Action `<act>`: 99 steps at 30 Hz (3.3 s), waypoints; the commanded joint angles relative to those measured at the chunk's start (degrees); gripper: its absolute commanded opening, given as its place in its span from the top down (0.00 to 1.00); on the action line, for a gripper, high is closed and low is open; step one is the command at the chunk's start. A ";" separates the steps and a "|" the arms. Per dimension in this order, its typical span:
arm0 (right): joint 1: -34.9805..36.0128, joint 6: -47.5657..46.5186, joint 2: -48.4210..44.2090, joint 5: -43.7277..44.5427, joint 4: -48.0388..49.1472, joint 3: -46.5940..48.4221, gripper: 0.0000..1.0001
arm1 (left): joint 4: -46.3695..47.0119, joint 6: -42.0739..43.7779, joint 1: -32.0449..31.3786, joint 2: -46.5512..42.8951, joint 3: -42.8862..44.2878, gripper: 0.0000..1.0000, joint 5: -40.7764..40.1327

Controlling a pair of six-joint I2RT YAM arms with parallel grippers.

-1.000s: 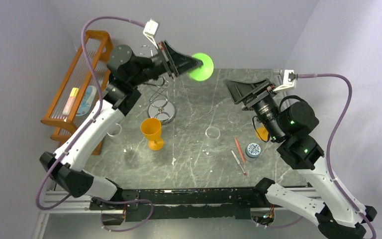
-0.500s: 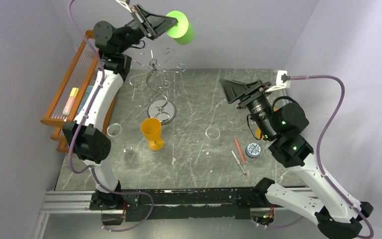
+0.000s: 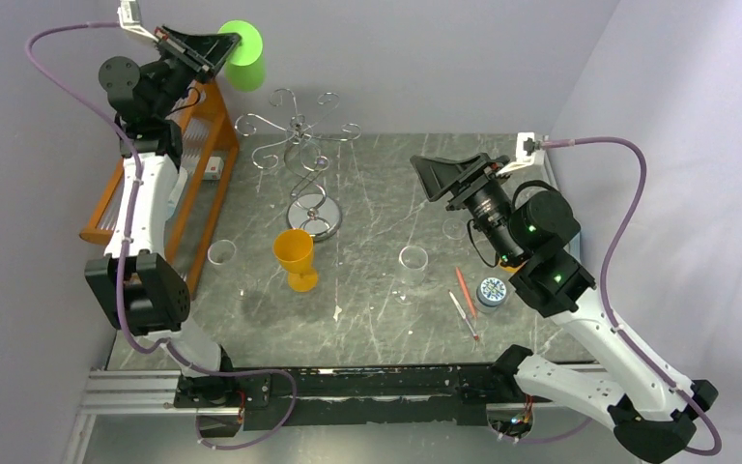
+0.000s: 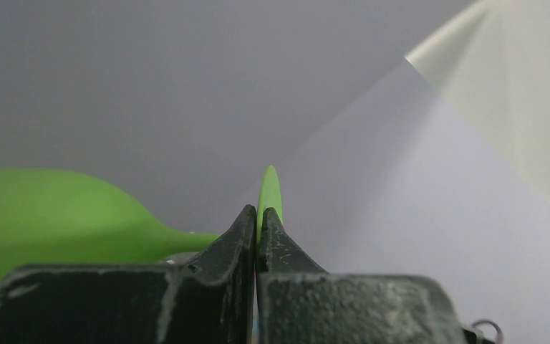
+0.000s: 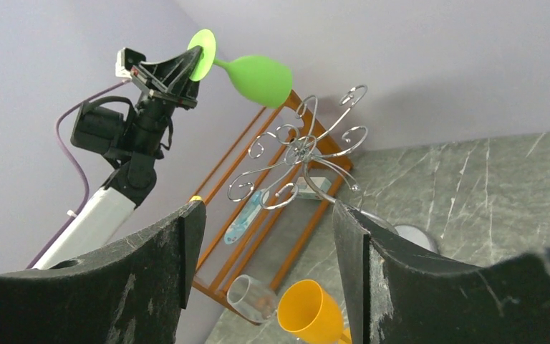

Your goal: Place the wine glass upside down on the wine glass rack

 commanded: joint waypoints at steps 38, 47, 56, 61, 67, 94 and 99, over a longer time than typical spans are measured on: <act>-0.09 7.44 -2.43 6.36 -4.97 -4.81 0.32 | -18.49 -5.57 -4.31 -0.65 -8.81 0.95 -8.02; -0.11 7.94 -2.45 6.75 -5.15 -5.37 0.32 | -17.01 -6.39 -7.33 0.52 -8.47 0.95 -7.42; -0.14 7.82 -0.84 6.15 -3.05 -5.63 0.32 | -18.31 -5.79 -8.77 4.87 -3.39 0.95 -10.47; -0.16 5.85 0.31 2.87 -0.49 -5.44 0.32 | -19.95 -5.80 -8.82 7.53 -0.35 0.95 -12.71; -0.16 5.15 0.21 1.52 1.44 -5.72 0.31 | -20.70 -5.98 -8.91 9.41 1.59 0.95 -14.12; -0.04 6.06 -1.61 3.08 -0.58 -6.79 0.31 | -31.23 3.02 -5.09 3.28 -0.03 0.83 -20.35; -0.15 6.37 -1.87 3.21 -0.75 -6.97 0.31 | -34.17 6.57 -4.78 3.04 0.53 0.72 -19.57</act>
